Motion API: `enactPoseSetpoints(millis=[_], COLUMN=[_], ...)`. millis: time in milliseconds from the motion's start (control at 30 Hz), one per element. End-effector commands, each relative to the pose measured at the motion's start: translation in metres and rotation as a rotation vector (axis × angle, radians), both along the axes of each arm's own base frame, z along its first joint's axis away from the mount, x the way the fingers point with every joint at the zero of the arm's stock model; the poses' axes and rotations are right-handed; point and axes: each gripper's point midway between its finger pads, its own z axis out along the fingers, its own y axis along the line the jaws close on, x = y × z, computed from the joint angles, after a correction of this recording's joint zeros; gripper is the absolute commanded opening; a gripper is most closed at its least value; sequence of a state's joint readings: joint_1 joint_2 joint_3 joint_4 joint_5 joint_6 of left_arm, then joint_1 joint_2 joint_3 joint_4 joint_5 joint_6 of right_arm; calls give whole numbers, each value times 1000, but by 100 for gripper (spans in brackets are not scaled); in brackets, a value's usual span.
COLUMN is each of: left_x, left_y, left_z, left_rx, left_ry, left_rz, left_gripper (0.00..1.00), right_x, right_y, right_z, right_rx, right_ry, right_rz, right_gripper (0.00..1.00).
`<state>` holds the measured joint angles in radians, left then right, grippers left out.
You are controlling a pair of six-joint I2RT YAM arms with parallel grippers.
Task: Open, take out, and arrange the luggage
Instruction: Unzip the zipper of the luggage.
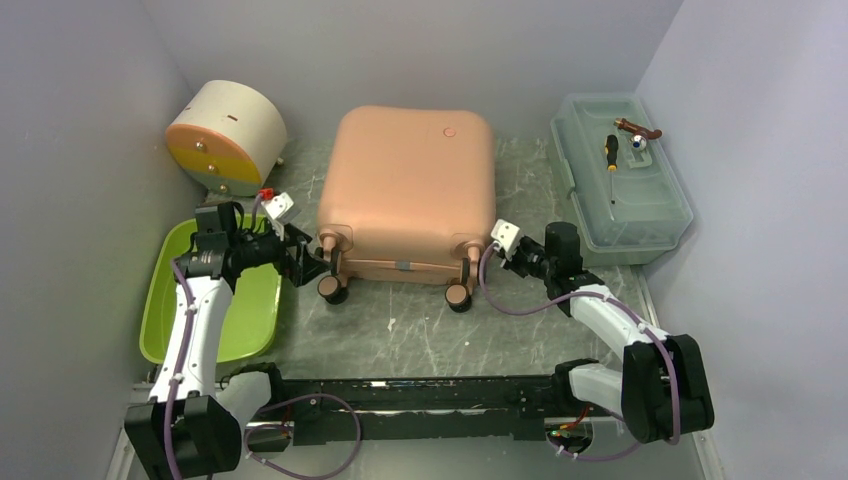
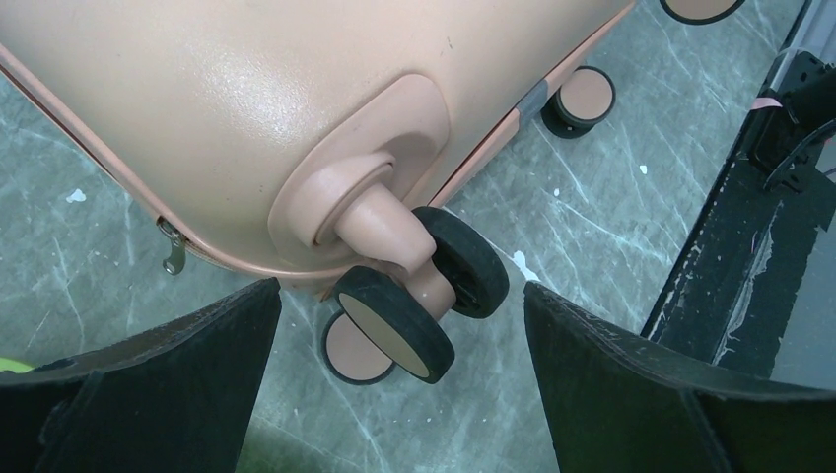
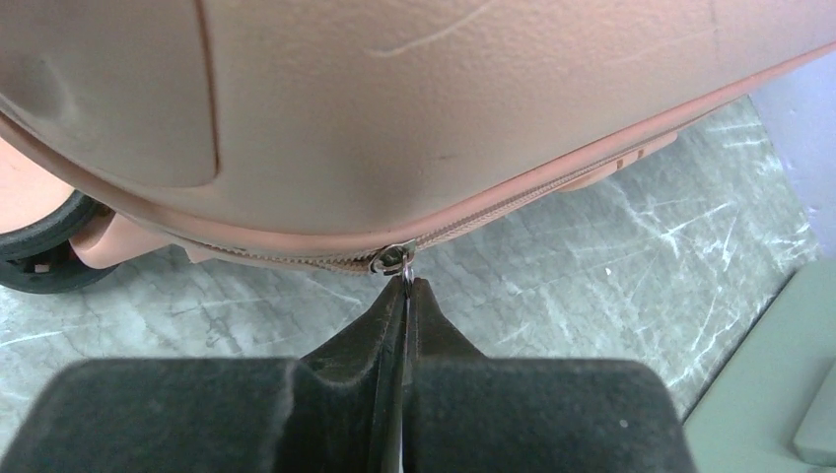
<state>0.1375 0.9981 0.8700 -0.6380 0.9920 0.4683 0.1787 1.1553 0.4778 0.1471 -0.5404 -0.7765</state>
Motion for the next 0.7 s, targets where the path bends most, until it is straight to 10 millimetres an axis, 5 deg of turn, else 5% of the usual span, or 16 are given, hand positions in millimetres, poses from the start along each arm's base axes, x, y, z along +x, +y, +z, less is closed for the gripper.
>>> enactPoseSetpoints(millis=[0, 167, 667], left_x=[-6, -8, -15], left_y=[-6, -7, -11], left_z=[12, 12, 15], left_rx=[-44, -56, -77], left_ry=[-23, -19, -23], left_rz=[-63, -84, -136], left_gripper=[99, 99, 100], right_x=[18, 31, 123], right_y=[-3, -10, -25], right_z=[35, 45, 53], right_rx=[11, 20, 7], right_ry=[-106, -102, 5], right_rz=[-30, -99, -327], right_gripper=[0, 0, 0])
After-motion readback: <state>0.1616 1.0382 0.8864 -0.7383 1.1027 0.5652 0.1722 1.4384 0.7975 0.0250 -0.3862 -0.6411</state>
